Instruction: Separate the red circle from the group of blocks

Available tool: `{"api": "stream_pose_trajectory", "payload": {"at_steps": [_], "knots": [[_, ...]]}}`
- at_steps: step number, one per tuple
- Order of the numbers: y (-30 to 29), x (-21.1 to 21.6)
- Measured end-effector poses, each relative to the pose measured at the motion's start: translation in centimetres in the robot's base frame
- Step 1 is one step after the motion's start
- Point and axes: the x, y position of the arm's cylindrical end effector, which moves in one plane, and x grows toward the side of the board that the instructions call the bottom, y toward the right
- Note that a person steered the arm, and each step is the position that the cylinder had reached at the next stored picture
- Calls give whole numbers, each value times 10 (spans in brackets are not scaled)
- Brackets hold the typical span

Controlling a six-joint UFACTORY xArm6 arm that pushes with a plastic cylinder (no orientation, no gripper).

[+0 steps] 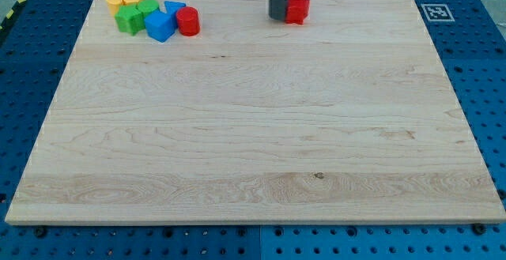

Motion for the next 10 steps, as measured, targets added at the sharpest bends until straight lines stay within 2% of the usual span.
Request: {"api": "stream_pose_trajectory", "payload": {"at_steps": [2,3,5,6,7,8,10], "knots": [[50,5],[34,32],[-64,129],[-145,142],[-230,140],[-270,114],[-274,90]]}}
